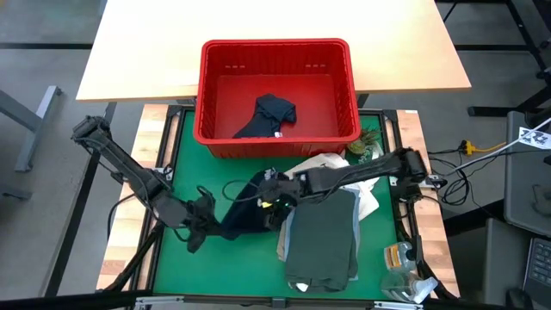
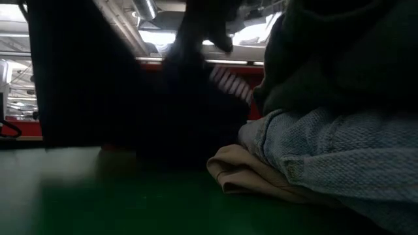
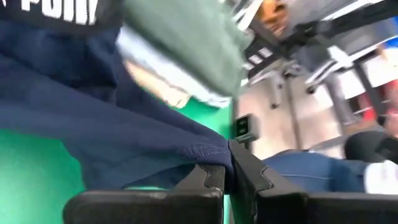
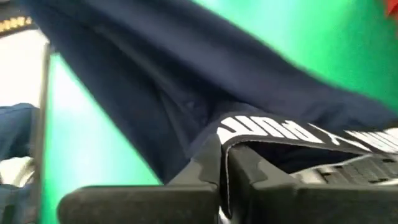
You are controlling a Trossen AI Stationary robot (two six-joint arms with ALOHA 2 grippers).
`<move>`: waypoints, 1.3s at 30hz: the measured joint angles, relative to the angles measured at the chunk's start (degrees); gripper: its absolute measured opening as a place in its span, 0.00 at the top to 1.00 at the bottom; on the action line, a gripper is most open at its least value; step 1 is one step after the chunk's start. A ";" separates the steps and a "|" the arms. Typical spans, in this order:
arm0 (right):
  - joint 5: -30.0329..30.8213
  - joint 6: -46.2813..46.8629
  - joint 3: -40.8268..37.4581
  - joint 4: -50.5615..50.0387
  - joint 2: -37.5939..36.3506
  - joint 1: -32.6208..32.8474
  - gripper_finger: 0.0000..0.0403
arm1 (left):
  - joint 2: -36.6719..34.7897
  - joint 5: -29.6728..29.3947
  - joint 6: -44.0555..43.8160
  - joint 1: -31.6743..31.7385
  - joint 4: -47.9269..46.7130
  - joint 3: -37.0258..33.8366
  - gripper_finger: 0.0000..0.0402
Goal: Fold Laundry from Bin
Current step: Fold the dark blue boxer
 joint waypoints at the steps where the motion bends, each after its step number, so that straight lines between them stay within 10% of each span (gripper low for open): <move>1: 0.04 -0.54 1.31 -1.55 -1.26 0.00 0.97 | -1.74 0.44 -0.02 0.00 -0.54 0.05 1.00; 19: 13.87 -1.61 24.55 -26.16 -12.70 0.01 0.99 | -34.33 -0.54 -3.61 0.04 -18.81 0.11 1.00; 39: 19.78 -0.57 27.16 -26.01 -12.65 -0.04 0.98 | -36.91 -1.19 -12.03 0.04 -36.11 6.10 1.00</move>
